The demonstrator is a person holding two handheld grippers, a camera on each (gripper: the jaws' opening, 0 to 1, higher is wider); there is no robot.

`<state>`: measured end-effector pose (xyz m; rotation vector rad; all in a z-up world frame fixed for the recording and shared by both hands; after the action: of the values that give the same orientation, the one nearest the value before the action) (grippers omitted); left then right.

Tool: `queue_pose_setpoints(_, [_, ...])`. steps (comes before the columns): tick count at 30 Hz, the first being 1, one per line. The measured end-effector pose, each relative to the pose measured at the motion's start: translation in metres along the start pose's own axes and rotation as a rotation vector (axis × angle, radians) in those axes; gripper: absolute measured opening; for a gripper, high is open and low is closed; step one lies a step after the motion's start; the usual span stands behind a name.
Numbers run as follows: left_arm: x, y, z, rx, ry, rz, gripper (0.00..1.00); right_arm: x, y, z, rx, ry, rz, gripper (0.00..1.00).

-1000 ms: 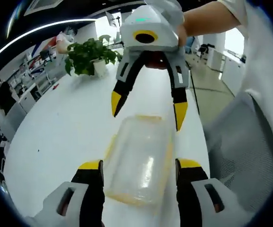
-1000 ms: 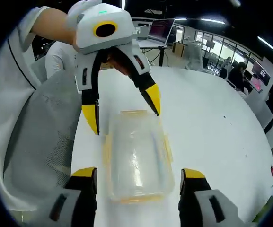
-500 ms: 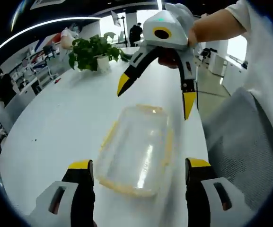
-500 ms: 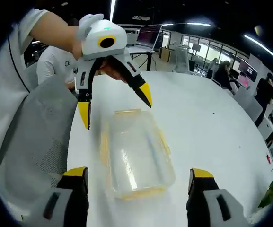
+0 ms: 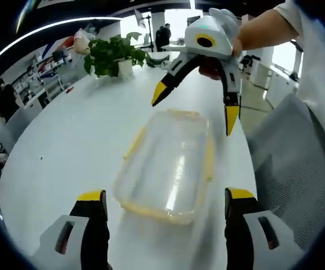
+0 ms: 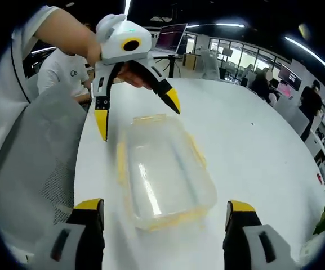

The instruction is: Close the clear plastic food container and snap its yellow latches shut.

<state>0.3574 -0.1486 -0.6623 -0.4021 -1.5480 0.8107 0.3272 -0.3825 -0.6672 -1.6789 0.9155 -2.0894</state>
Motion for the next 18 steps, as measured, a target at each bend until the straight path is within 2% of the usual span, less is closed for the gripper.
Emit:
queue_pose_setpoints(11, [-0.009, 0.000, -0.005, -0.023, 0.028, -0.013, 0.84, -0.009, -0.005, 0.003, 0.003, 0.006, 0.012, 0.83])
queue_pose_setpoints(18, [-0.012, -0.001, -0.005, -0.025, 0.030, -0.009, 0.81, -0.014, -0.006, 0.001, 0.032, 0.014, -0.007, 0.81])
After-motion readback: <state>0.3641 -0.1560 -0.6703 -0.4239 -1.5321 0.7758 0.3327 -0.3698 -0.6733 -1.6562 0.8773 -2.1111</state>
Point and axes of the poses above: the point that each gripper's makers call its tool centre point, and the gripper's own axes: x roughly backward along the fingers, z roughly to its right, y roughly out of its underside, the point moved 10 cm from there along x, roughly backward along the fingers, and after that the axes turned 5 degrees about x, right-handed, at the moved point
